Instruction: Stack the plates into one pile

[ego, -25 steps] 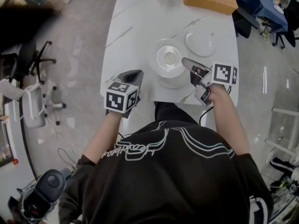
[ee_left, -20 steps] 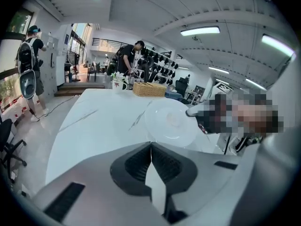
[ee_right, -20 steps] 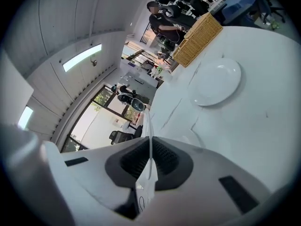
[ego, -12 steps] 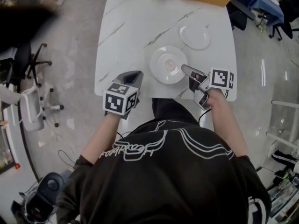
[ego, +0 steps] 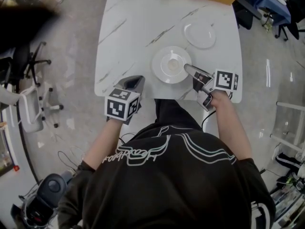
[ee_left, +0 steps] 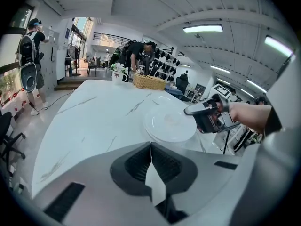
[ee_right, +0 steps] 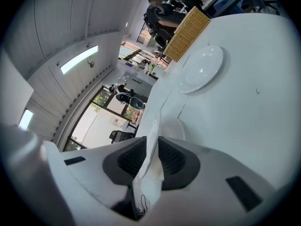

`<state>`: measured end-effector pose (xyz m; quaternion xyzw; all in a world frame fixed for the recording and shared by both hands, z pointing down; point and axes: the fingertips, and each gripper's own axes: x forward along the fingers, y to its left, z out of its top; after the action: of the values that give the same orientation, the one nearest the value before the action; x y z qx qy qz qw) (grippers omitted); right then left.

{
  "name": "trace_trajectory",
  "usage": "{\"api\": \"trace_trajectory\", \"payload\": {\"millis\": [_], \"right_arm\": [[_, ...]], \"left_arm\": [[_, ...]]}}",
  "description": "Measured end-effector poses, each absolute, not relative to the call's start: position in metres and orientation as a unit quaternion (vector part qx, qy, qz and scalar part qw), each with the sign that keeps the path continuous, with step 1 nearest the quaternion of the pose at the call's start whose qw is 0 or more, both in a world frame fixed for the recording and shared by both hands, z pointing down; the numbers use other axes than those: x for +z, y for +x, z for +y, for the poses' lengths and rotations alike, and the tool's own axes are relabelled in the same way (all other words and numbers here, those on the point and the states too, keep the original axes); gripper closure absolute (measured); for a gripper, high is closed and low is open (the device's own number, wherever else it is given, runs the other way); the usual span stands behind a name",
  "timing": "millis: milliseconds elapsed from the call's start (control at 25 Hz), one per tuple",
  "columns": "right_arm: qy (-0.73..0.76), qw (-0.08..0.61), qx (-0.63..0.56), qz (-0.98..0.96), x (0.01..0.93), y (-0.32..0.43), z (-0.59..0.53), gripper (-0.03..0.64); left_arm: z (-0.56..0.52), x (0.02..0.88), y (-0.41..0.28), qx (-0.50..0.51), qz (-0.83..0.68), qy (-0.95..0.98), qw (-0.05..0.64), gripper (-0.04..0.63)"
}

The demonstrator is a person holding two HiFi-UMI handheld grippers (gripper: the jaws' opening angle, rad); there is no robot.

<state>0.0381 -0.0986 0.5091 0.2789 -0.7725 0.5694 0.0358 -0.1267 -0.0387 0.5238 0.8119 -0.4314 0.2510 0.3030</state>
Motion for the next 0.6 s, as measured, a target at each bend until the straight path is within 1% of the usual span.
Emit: {"api": "trace_trajectory", "payload": {"millis": [120,240,400,600], "right_arm": [[0.252,0.067,0.546,-0.796,0.508,0.029,-0.095,0.444],[0.229,0.133,0.502,-0.823,0.510,0.024,-0.087,0.387],[0.199,0.220,0.441,-0.847,0.515,0.024,-0.077,0.349],[0.169,0.340,0.320,-0.868,0.524,0.028,-0.063,0.326]], "left_arm": [[-0.040,0.526,-0.130,0.243,-0.439,0.810,0.304,0.571],[-0.039,0.526,-0.132,0.238,-0.443,0.809,0.306,0.571],[-0.039,0.527,-0.131,0.236,-0.446,0.807,0.307,0.571],[-0.035,0.527,-0.128,0.239,-0.444,0.806,0.310,0.571]]}}
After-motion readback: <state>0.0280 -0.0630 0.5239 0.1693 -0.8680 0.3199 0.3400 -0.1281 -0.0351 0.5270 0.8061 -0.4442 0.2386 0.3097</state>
